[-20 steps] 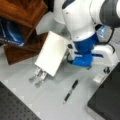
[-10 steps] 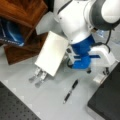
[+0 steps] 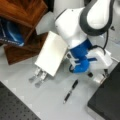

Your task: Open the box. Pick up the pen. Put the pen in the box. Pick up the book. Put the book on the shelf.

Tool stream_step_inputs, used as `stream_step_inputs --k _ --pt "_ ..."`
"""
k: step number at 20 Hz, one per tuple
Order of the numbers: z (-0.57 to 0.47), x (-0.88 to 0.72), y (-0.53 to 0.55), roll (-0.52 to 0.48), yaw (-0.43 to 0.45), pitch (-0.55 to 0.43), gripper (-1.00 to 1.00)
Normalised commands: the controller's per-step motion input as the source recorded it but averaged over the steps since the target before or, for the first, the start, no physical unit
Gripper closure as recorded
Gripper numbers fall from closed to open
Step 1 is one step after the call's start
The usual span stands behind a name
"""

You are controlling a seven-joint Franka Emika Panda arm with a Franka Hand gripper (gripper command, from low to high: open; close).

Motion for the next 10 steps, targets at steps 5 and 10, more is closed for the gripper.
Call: stream_step_inputs --k 5,10 --pt "-0.19 -0.11 -0.08 0.378 -0.075 -0.047 -1.0" --pt "-0.24 -0.05 -0.12 0.351 -0.073 -0.086 -1.0"
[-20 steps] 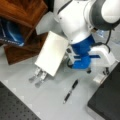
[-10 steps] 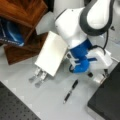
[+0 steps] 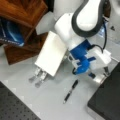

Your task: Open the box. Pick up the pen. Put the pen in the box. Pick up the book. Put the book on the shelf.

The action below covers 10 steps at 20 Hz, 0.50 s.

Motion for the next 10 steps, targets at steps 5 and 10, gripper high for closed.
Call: stream_step_inputs --k 5,10 --pt "-0.26 0.0 -0.08 0.284 -0.078 -0.06 -1.0" --pt "-0.17 0.04 -0.01 0.322 -0.097 -0.085 -1.0"
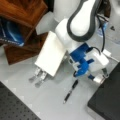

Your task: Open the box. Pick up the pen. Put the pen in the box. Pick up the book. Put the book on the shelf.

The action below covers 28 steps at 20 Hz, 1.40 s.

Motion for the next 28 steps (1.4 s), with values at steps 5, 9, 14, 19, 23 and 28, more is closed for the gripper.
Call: stream_step_inputs --k 5,9,14,19,23,28 --pt "-0.09 0.05 0.01 0.244 -0.091 -0.047 -1.0" --pt "-0.06 0.03 -0.02 0.19 -0.057 -0.054 -1.0" --pt "-0.05 0.02 -0.02 0.164 -0.052 -0.038 1.0" --pt "-0.03 0.02 -0.02 0.156 -0.058 -0.015 1.0" --pt "-0.02 0.03 -0.01 0.14 -0.063 -0.009 1.0" --pt "-0.01 0.05 0.0 0.128 -0.071 0.01 1.0"
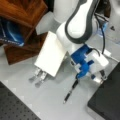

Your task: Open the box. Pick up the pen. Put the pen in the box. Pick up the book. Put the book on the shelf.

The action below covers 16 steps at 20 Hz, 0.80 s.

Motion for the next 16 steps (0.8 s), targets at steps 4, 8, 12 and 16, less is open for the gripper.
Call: stream_step_inputs --k 4,8,12,16 --pt "0.0 0.07 0.01 0.104 -0.075 0.022 1.0" --pt "0.0 0.08 0.0 0.052 -0.084 0.043 1.0" --pt "0.06 0.1 0.01 0.016 -0.084 0.06 1.0" --pt "0.18 0.11 0.04 -0.035 -0.072 0.085 1.0"
